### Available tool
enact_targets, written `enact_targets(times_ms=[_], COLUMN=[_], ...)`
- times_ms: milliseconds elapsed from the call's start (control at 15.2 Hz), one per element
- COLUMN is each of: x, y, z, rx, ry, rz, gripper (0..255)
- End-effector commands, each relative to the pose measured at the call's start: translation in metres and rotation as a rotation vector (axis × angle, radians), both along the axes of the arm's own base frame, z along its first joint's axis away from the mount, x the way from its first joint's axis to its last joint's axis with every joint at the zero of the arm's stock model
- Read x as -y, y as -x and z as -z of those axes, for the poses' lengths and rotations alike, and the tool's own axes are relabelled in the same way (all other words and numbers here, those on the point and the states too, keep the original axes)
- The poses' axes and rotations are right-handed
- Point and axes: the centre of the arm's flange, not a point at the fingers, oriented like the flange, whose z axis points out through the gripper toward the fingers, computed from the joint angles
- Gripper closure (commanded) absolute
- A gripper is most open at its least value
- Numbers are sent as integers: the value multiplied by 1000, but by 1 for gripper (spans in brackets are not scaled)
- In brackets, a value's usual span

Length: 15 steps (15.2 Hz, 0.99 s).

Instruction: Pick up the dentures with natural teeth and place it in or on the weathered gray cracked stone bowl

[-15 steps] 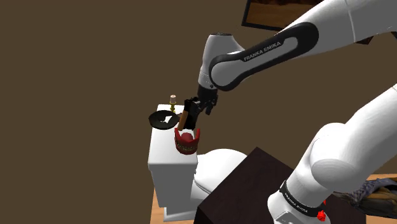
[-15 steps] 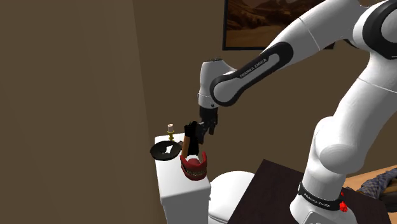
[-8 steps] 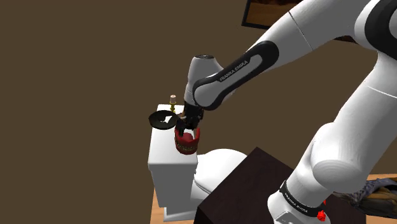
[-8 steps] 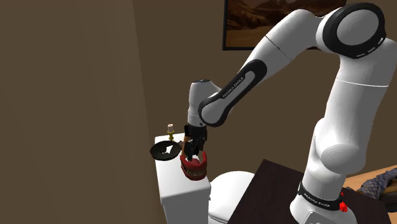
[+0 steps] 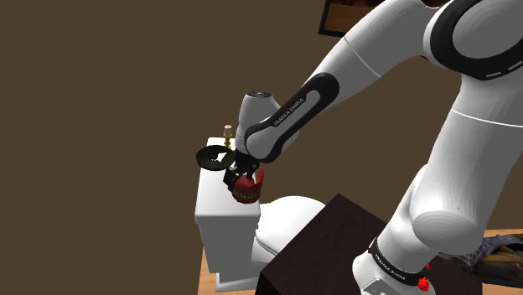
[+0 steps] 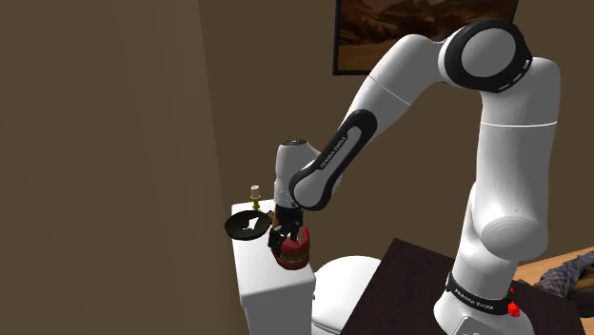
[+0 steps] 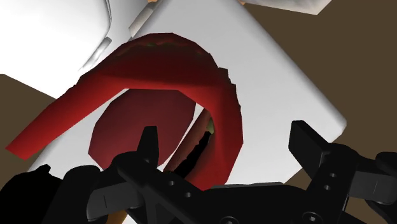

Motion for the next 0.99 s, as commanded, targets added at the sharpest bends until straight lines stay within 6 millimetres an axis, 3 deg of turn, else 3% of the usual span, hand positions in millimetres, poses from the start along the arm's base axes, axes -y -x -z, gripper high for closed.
enact_targets(times_ms=[0,528,594,924], x=[0,0,0,0], y=[0,0,0,0], z=[13,13,13,13], rx=[1,0,0,0], ry=[0,0,0,0], rz=[0,0,0,0], gripper=[0,0,255,255])
